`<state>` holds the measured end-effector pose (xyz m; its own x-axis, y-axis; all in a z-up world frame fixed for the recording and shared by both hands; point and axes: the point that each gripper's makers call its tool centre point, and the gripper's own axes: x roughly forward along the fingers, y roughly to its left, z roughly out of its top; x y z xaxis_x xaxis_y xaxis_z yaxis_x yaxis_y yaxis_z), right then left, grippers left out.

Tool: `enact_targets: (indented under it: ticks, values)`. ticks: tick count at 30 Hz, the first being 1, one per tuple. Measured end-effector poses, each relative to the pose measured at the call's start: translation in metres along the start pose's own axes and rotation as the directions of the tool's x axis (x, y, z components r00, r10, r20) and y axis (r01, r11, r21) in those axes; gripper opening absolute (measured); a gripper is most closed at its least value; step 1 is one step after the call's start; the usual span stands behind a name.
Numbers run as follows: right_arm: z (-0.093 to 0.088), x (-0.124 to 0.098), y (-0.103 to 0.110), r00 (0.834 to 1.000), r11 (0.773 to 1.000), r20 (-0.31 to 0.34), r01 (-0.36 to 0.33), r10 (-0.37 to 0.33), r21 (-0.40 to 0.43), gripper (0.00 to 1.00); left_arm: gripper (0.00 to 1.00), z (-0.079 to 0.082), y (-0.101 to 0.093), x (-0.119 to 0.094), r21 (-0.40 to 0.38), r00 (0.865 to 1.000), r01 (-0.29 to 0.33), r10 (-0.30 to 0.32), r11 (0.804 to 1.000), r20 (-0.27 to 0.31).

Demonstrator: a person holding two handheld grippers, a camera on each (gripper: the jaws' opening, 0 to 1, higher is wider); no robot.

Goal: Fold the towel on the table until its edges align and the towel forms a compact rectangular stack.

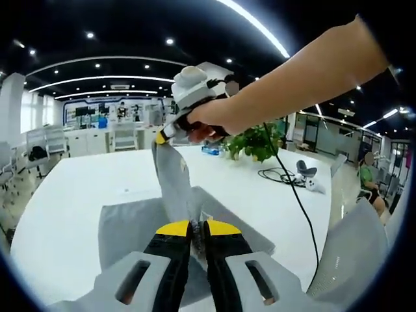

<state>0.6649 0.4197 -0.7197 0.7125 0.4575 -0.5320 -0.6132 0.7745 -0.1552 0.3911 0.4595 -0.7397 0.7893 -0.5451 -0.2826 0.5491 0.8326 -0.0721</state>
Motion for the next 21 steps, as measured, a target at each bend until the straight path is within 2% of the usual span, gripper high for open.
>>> enact_targets:
  ticks: [6, 11, 21]
  values:
    - [-0.005, 0.016, 0.008, 1.000, 1.000, -0.012, -0.012, 0.012, 0.012, 0.00, 0.08, -0.009, 0.003, 0.000, -0.021, 1.000, 0.000, -0.001, 1.000, -0.009]
    - [-0.007, 0.027, 0.023, 0.999, 1.000, -0.020, -0.031, 0.031, 0.000, 0.00, 0.08, -0.026, 0.013, -0.001, -0.049, 0.999, -0.018, 0.017, 0.999, -0.027]
    - [-0.011, 0.045, 0.055, 0.997, 0.998, -0.017, -0.069, 0.069, 0.005, 0.00, 0.08, -0.040, 0.025, -0.010, -0.068, 0.997, -0.057, 0.053, 0.996, -0.057]
